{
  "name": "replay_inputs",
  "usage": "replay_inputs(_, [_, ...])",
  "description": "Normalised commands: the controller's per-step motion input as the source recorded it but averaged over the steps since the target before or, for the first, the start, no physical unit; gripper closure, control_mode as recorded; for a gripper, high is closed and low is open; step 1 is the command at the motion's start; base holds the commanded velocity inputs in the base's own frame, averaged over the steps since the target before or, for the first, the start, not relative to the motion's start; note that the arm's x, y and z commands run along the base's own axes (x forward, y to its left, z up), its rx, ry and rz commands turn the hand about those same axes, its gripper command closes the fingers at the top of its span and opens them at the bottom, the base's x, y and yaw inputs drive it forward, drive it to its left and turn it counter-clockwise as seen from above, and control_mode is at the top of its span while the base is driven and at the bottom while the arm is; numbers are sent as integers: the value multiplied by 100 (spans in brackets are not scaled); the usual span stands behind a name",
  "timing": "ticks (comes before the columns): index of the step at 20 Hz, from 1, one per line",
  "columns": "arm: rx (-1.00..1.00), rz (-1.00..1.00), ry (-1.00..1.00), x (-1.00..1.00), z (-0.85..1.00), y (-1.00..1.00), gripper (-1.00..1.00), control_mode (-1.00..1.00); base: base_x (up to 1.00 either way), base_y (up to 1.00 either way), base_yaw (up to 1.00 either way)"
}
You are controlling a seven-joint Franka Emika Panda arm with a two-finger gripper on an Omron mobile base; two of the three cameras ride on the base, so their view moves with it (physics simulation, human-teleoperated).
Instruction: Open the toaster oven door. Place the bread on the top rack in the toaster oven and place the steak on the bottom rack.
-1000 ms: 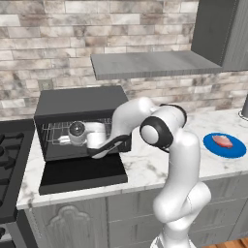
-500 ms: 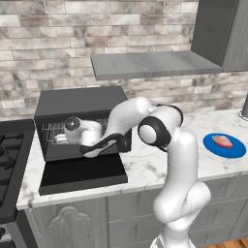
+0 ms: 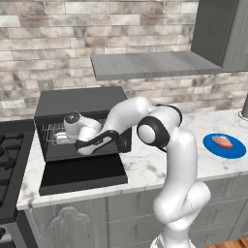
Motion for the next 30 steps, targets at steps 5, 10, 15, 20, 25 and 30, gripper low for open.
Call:
replay_inputs(5, [-14,0,0,1,-100,0,100,-100,0,0,0])
replay_inputs(10, [-13,2,6,0,-88,10,100,-100,0,0,0])
replay_inputs(15, [-18,11,27,0,-94,35,100,-100,0,0,0])
replay_inputs(20, [-29,8,26,-17,-100,58,100,-100,0,0,0])
replay_inputs(25, [-30,4,23,-39,-100,57,100,-100,0,0,0])
replay_inputs(30, [-22,0,18,-86,-100,59,100,-100,0,0,0])
